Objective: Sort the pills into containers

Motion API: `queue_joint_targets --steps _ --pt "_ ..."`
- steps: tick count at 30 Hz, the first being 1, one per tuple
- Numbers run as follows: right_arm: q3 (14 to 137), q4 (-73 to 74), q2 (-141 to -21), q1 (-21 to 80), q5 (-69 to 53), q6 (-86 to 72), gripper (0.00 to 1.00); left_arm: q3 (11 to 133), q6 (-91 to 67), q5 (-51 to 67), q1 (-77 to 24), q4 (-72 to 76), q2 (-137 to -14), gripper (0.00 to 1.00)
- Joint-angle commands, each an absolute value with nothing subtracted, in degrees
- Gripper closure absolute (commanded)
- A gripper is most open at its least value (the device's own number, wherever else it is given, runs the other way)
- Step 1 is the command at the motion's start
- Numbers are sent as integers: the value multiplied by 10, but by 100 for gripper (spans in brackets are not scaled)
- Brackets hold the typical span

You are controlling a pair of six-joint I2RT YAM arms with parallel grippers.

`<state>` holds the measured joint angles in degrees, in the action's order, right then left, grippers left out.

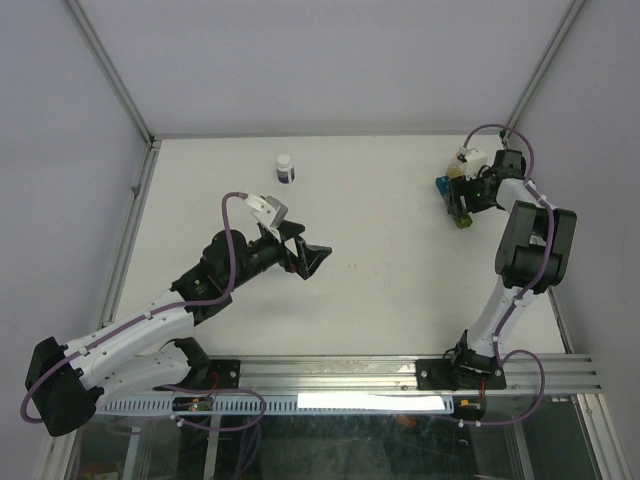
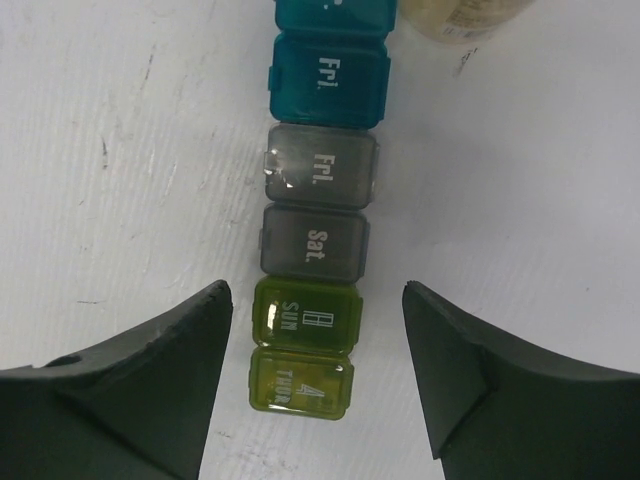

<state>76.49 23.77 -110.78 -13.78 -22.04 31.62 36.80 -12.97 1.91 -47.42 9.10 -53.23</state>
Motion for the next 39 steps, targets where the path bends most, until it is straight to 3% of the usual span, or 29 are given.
queue_joint_targets --steps 1,20,26,32,39 --pt "794 226 -1114 -138 -211 307 30 373 -132 20 -466 125 -532 1" --pt "758 259 -1094 -118 -240 365 66 358 -148 50 -462 132 -519 1" --pt "666 277 -998 -79 -284 438 68 320 -97 156 -462 180 -499 1" --pt "561 313 -902 29 -309 527 69 238 -21 248 -477 289 -461 1" --pt "455 308 -823 206 -321 620 68 175 104 232 -548 332 -463 2"
